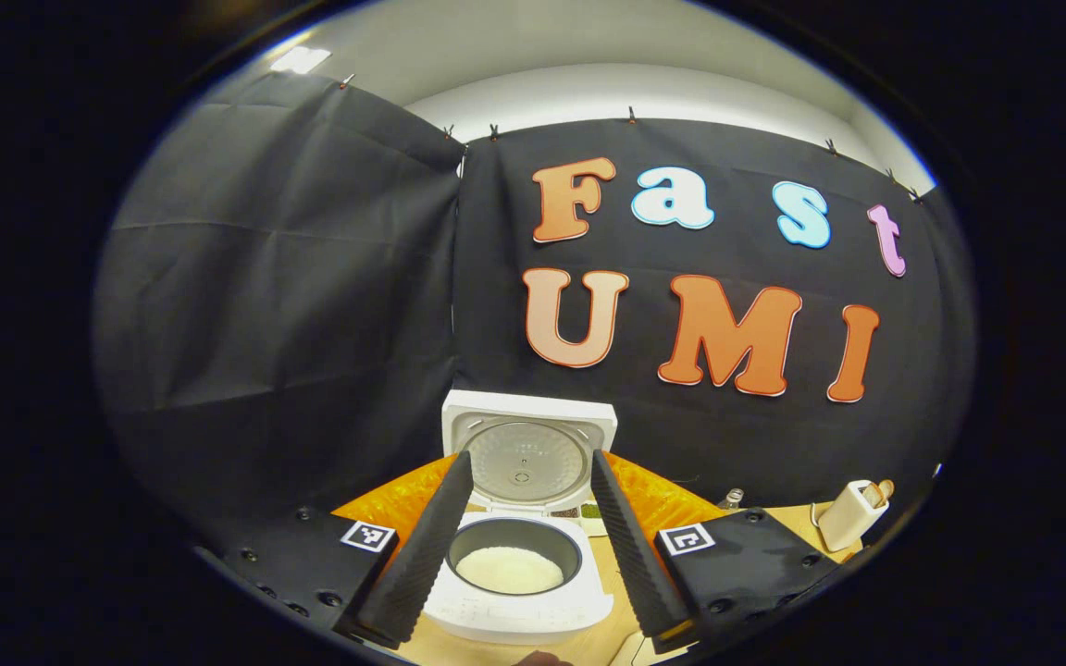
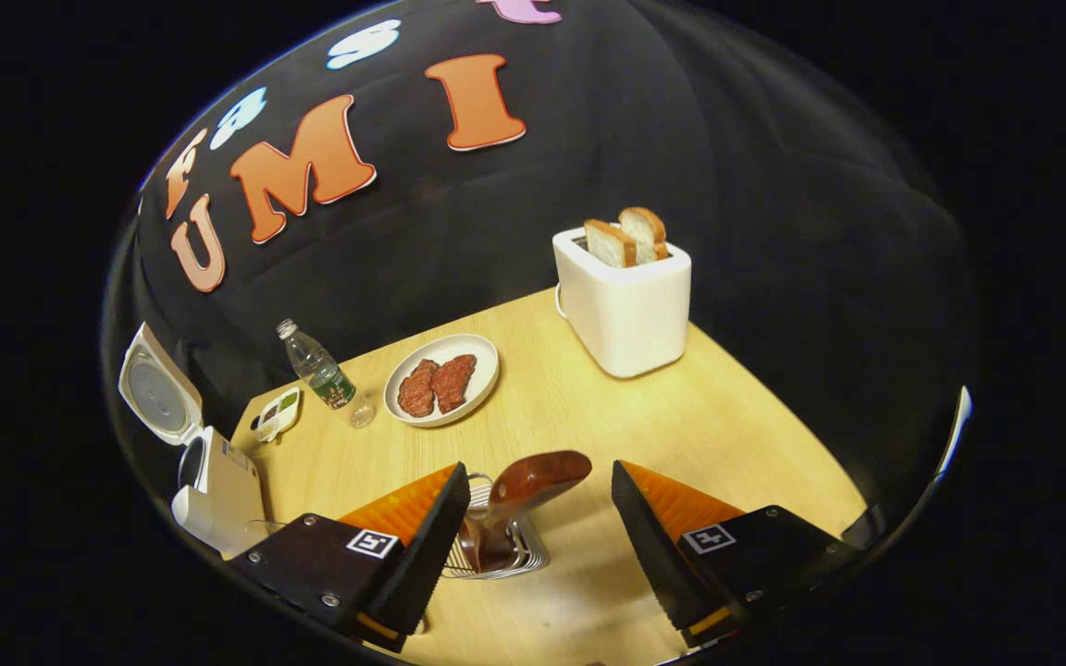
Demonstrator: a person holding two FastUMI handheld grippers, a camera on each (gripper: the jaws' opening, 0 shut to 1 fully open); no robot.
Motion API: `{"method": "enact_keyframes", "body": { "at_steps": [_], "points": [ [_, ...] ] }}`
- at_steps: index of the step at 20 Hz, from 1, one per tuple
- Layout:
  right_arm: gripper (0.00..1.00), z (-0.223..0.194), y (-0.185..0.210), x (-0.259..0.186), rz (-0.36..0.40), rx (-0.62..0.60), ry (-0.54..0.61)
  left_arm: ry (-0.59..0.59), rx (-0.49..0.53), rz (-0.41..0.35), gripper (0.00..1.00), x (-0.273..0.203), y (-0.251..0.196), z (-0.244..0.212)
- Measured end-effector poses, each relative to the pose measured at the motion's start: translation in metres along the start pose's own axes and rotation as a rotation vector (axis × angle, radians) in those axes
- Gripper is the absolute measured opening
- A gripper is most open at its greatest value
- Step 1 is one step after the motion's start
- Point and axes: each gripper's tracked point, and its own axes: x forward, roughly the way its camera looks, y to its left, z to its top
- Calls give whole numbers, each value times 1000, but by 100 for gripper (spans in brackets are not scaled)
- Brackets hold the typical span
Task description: Close the left gripper, press the button to open the rice cooker; take a wooden spoon from the chopstick holder with the right hand, scoop a spoonful of rice and pour it into the rice cooker, then put the wooden spoon back into the chopstick holder.
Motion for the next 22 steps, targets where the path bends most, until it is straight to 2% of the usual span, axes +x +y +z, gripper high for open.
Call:
{"method": "enact_keyframes", "body": {
  "at_steps": [1, 2, 3, 4, 5, 8, 9, 10, 11, 12, 17, 22],
  "points": [
    [95, -3, 3, 3, 14, 26, 3, 4, 4, -7, 88, -1, -3, -2],
    [92, -3, 6, 7, 31, 55, -10, 8, 8, -12, 93, -2, -6, -3],
    [90, -2, 8, 10, 43, 82, -27, 13, 15, -15, 93, -2, -8, -4],
    [82, -1, 9, 12, 53, 107, -34, 19, 27, -16, 88, -4, -9, -6],
    [79, -2, 11, 15, 62, 124, -43, 23, 40, -14, 88, -4, -8, -8],
    [55, -5, 20, 21, 85, 143, -70, 21, 70, -18, 88, -3, -8, -5],
    [51, -3, 26, 19, 109, 149, -82, 20, 75, -22, 93, -2, -9, -5],
    [37, -6, 28, 20, 110, 151, -71, 24, 76, -28, 93, 1, -10, -6],
    [32, -8, 28, 21, 109, 158, -75, 32, 73, -36, 88, 3, -12, -9],
    [22, -4, 29, 22, 103, 164, -80, 39, 69, -45, 93, 6, -15, -11],
    [14, -4, 30, 18, 59, 171, -62, 30, 88, -85, 93, 14, -24, -13],
    [13, 31, 39, -17, 36, 116, -145, 29, 104, -111, 93, 23, -25, -18]
  ]
}}
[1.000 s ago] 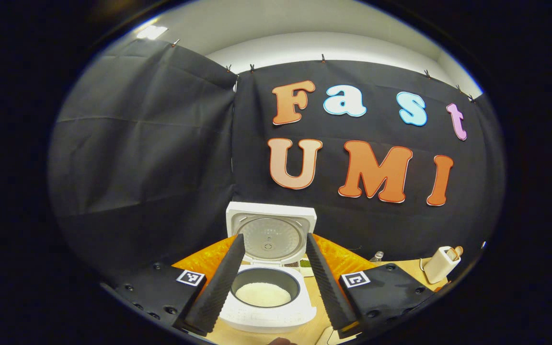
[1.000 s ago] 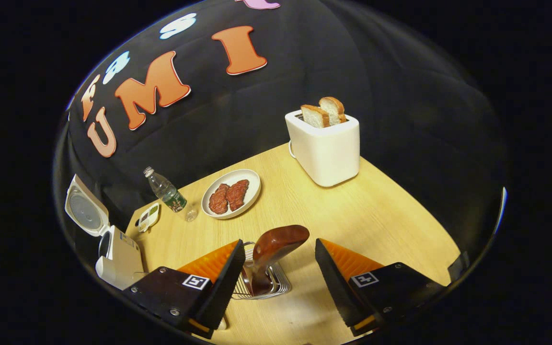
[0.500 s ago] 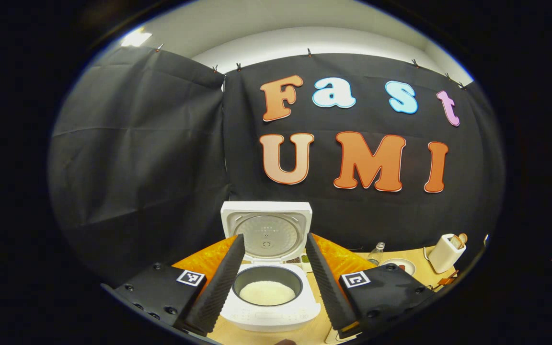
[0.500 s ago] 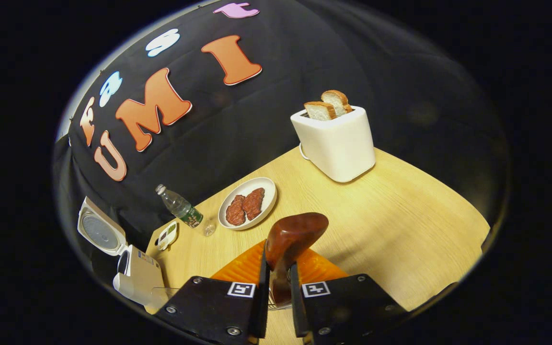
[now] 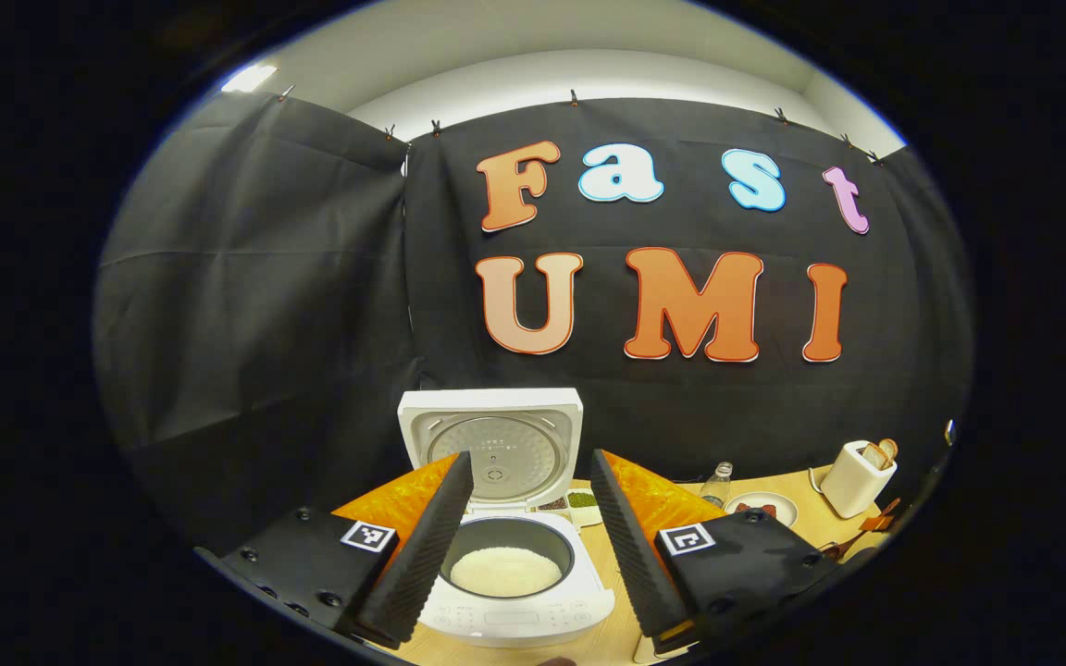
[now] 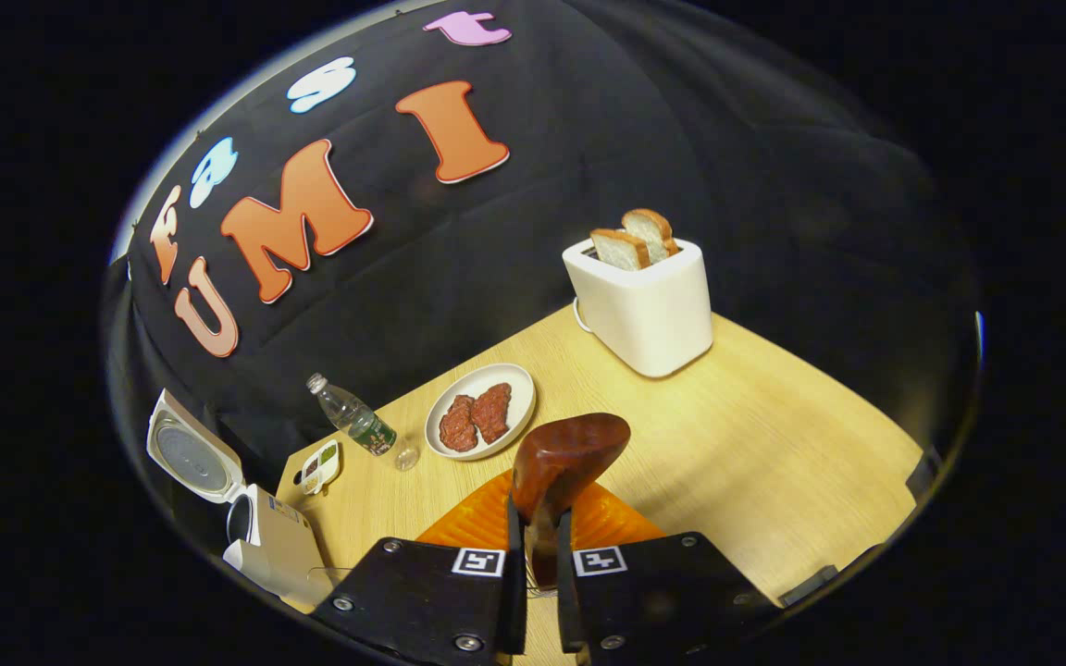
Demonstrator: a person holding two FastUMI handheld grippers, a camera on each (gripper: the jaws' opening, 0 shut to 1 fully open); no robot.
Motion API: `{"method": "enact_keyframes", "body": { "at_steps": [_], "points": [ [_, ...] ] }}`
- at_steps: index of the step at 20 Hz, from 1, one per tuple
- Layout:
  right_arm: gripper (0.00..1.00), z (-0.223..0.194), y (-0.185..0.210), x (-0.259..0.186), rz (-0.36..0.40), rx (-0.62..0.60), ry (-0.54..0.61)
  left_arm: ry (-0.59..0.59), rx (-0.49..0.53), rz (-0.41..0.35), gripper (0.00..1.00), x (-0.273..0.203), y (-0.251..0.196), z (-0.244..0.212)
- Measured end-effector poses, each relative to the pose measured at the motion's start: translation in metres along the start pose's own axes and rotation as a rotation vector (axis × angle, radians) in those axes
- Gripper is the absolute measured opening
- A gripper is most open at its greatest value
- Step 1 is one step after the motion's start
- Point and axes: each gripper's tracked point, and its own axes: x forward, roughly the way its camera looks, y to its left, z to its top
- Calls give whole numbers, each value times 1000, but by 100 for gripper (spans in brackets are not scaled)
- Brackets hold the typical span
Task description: Close the left gripper, press the button to open the rice cooker; take a wooden spoon from the chopstick holder with the right hand, scoop a spoonful of rice and pour it into the rice cooker, then put the wooden spoon back into the chopstick holder.
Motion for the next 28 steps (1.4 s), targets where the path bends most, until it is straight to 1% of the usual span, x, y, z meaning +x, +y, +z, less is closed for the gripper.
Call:
{"method": "enact_keyframes", "body": {
  "at_steps": [2, 3, 4, 6, 7, 8, 9, 10, 11, 13, 14, 15, 16, 17, 18, 19, 22, 25, 26, 28],
  "points": [
    [13, 23, 9, -16, -4, -30, -51, -5, -3, 5, 93, 5, 3, -1],
    [13, 30, 15, -23, 2, -43, -67, -13, -4, 6, 88, 8, 4, -1],
    [13, 35, 25, -32, 22, -52, -70, -18, -2, 8, 94, 10, 5, -1],
    [13, 39, 55, -52, 93, -58, -68, -25, 10, 15, 93, 15, 10, -4],
    [13, 41, 69, -58, 122, -63, -71, -36, 17, 31, 94, 18, 14, -2],
    [13, 39, 82, -64, 145, -79, -67, -41, 20, 28, 95, 22, 15, -2],
    [13, 34, 97, -68, 169, -101, -65, -40, 16, 13, 98, 24, 11, -4],
    [13, 27, 114, -73, 200, -129, -61, -32, 11, -8, 98, 28, 8, -7],
    [13, 18, 129, -75, 228, -154, -46, -25, 9, -22, 96, 31, 7, -11],
    [13, -8, 152, -80, 272, -190, 5, -10, 12, -45, 96, 38, 7, -18],
    [13, -20, 163, -84, 290, -202, 22, -8, 14, -52, 98, 40, 9, -19],
    [13, -28, 172, -85, 300, -213, 32, -10, 14, -60, 98, 42, 10, -21],
    [13, -36, 173, -84, 297, -230, 42, -9, 11, -69, 96, 43, 11, -21],
    [13, -44, 173, -81, 280, -251, 51, -1, 10, -80, 98, 44, 12, -26],
    [13, -51, 170, -77, 255, -276, 56, 8, 11, -86, 96, 46, 13, -31],
    [13, -60, 168, -74, 231, -304, 62, 18, 14, -91, 98, 48, 15, -35],
    [13, -83, 162, -67, 176, -390, 79, 43, 18, -117, 98, 51, 17, -48],
    [13, -97, 156, -58, 116, -487, 45, 62, 26, -132, 96, 55, 20, -56],
    [13, -101, 155, -55, 100, -521, 35, 66, 25, -137, 98, 56, 19, -59],
    [13, -110, 154, -49, 74, -579, 14, 72, 25, -144, 98, 57, 19, -61]
  ]
}}
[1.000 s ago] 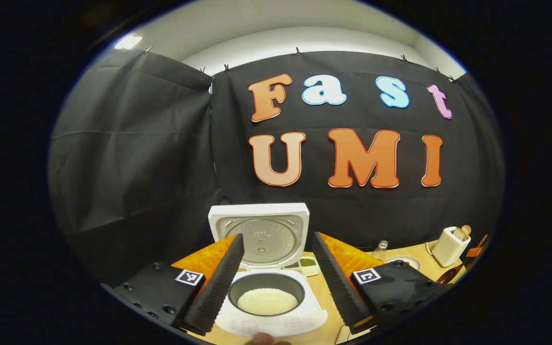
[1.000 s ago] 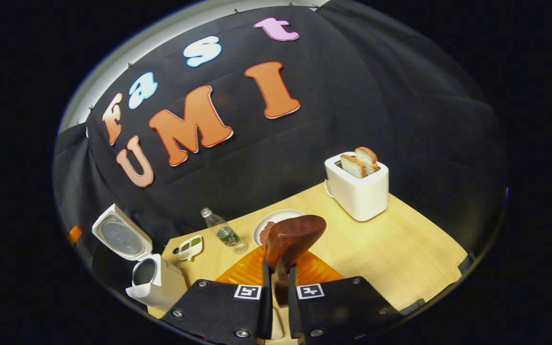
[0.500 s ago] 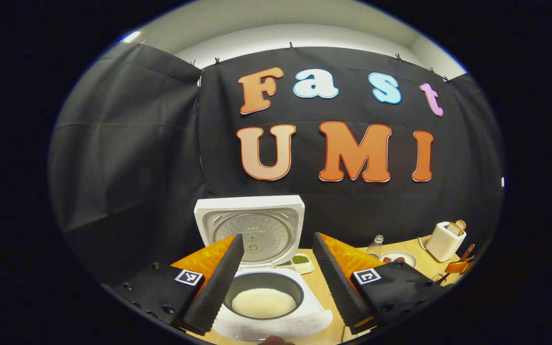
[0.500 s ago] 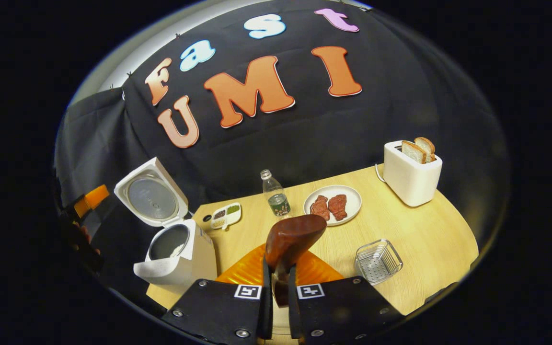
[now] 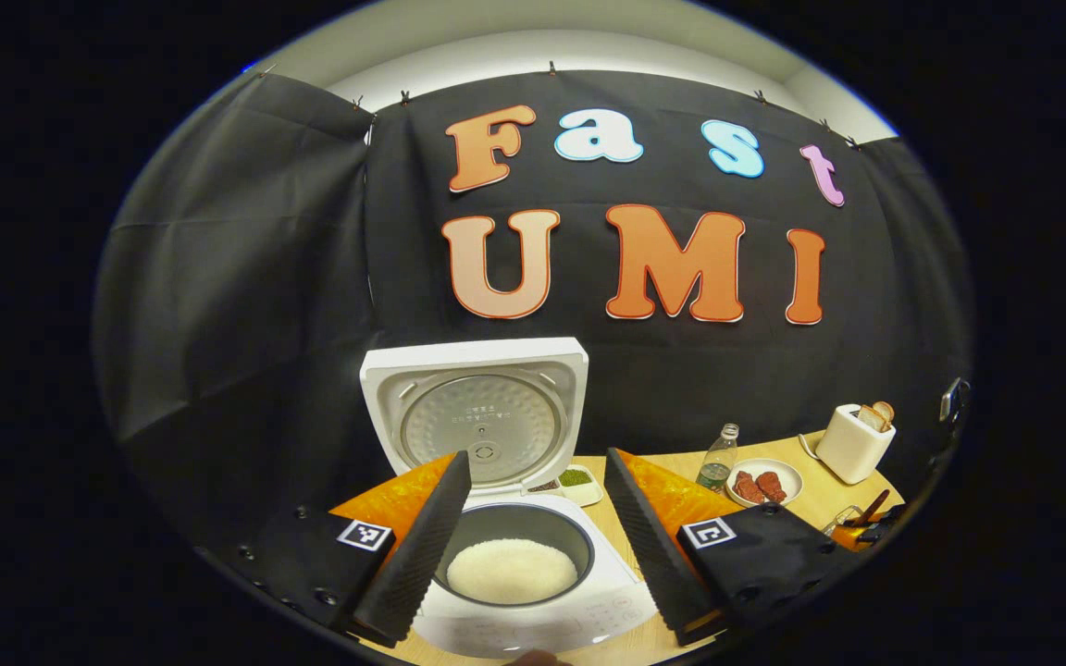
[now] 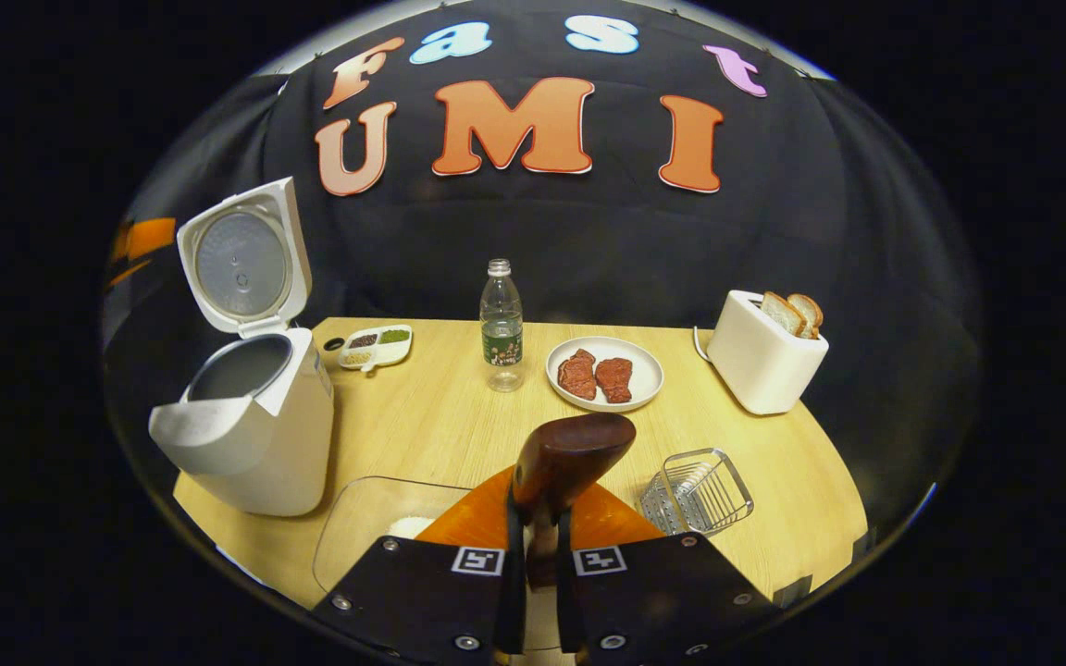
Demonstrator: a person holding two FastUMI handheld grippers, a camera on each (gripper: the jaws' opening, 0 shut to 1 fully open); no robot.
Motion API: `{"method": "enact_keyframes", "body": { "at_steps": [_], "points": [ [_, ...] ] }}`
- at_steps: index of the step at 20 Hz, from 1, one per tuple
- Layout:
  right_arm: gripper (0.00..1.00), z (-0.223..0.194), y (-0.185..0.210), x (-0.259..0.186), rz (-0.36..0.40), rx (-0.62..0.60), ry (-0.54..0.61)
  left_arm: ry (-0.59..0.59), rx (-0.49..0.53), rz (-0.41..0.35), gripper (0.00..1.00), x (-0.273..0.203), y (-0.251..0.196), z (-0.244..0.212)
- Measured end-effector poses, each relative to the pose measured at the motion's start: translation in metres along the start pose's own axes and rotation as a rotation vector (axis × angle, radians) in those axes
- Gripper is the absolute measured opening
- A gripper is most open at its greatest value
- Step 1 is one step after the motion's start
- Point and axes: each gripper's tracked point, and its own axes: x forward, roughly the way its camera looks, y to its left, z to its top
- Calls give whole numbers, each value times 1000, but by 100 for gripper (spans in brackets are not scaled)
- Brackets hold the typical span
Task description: Close the left gripper, press the button to open the rice cooker; take a wooden spoon from the chopstick holder with the right hand, scoop a spoonful of rice and pour it into the rice cooker, then put the wooden spoon back into the chopstick holder.
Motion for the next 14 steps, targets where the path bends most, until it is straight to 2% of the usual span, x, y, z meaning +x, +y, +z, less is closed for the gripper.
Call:
{"method": "enact_keyframes", "body": {
  "at_steps": [2, 3, 4, 7, 14],
  "points": [
    [13, -7, 4, 5, -34, -71, -18, 3, 4, -3, 96, 0, 1, -3],
    [9, -12, 6, 8, -53, -104, -28, 6, 10, -3, 96, 1, 3, -4],
    [12, -18, 8, 11, -67, -139, -26, 10, 16, 0, 98, 2, 5, -7],
    [11, -19, 11, 11, -112, -188, -78, 31, 26, 8, 98, 3, 11, -14],
    [11, -38, 27, -5, -90, -199, -148, 90, 19, -3, 98, 10, 8, -32]
  ]
}}
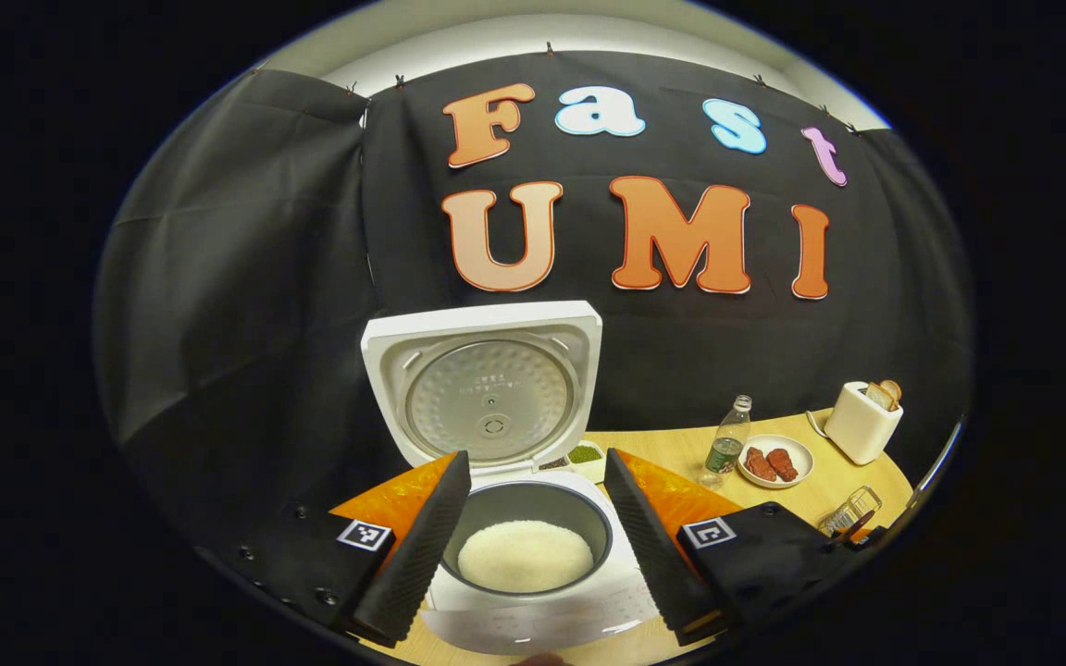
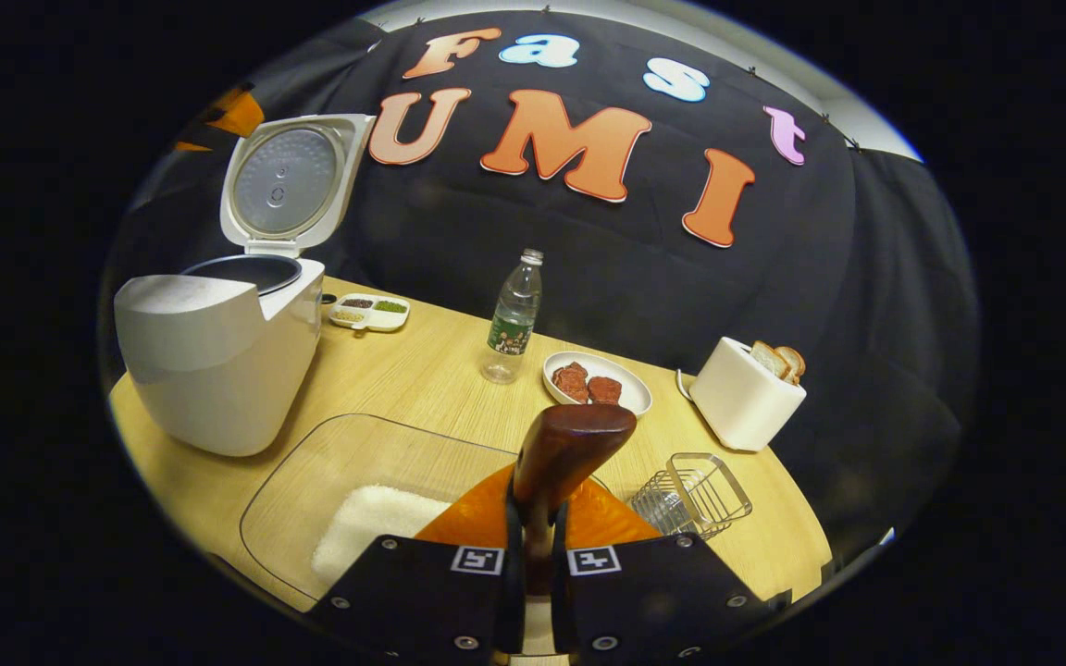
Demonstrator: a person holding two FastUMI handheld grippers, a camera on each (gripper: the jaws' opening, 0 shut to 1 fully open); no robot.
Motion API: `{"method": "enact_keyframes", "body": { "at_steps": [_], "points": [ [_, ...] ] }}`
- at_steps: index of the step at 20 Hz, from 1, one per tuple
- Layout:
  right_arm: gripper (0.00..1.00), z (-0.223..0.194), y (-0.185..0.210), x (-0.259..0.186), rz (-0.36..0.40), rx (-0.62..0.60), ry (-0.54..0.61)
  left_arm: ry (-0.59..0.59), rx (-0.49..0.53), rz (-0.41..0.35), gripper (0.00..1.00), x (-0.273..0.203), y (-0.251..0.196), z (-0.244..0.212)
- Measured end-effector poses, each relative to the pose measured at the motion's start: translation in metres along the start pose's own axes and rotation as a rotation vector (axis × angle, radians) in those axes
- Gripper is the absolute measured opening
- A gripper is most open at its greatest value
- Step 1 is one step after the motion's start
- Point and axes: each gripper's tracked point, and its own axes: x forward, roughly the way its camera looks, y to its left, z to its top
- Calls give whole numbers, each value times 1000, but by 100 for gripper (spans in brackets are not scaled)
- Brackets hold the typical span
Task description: Close the left gripper, press the button to open the rice cooker; take a wooden spoon from the chopstick holder with the right hand, scoop a spoonful of rice and pour it into the rice cooker, then put the wooden spoon back into the chopstick holder.
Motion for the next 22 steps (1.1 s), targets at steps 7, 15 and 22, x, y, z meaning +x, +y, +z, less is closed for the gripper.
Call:
{"method": "enact_keyframes", "body": {
  "at_steps": [7, 15, 22],
  "points": [
    [11, -9, 20, -12, 4, -32, 35, 38, 3, -24, 96, 9, -7, -8],
    [11, 7, 56, -14, 96, 218, 89, 32, 22, -29, 96, 9, 6, -8],
    [11, 4, 83, -16, 244, 566, 295, 25, 15, -20, 96, 9, 22, -11]
  ]
}}
